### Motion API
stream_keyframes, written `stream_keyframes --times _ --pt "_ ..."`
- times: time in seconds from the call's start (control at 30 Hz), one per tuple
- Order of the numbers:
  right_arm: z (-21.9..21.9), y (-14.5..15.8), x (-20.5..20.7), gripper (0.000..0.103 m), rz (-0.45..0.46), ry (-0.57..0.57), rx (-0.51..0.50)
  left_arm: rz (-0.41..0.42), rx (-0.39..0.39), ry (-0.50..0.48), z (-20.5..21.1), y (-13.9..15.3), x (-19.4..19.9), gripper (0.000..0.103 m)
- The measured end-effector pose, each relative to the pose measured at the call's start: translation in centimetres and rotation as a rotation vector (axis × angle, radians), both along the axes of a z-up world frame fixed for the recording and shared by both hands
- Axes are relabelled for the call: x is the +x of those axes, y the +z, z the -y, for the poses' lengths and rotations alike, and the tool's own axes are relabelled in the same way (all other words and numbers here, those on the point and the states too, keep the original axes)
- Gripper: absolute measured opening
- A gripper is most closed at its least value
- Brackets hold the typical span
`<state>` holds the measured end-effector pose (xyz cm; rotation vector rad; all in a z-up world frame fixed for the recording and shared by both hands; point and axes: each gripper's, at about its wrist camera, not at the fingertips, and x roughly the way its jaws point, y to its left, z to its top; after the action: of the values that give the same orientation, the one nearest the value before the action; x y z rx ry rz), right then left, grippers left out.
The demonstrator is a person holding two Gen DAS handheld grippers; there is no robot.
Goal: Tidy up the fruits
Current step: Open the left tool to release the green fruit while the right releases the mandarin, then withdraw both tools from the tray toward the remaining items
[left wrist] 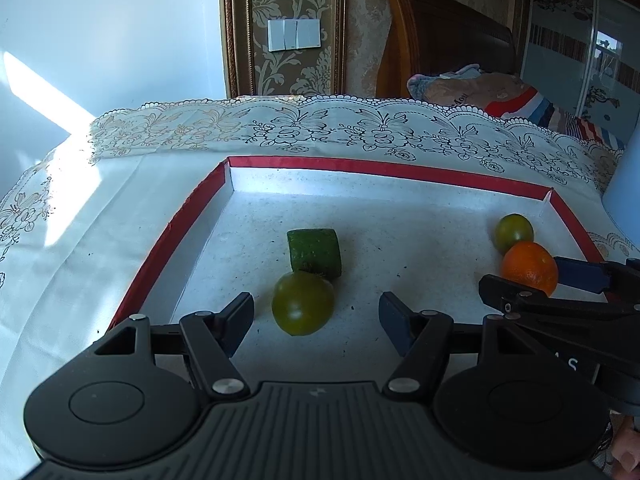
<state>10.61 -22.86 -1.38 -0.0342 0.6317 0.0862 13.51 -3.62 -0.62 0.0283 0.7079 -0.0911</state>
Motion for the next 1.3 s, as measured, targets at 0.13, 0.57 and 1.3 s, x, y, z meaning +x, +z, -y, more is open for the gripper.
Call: stream_keyframes --times 0.13,0.57,1.3 --pt "-0.1 0.0 -0.3 0.063 -0.003 0.006 -0.002 0.003 0.006 0.005 -0.1 0.0 -0.2 0.069" --pt "0.3 0.4 -2.0 0.073 0.022 0.009 0.024 0.054 0.032 0.006 -0.2 0.4 -1.6 0.069" --pt "1.1 1.2 -5.6 0.083 0.056 0.025 0.081 0.074 -0.056 0.009 -2.2 1.4 -4.6 0.070"
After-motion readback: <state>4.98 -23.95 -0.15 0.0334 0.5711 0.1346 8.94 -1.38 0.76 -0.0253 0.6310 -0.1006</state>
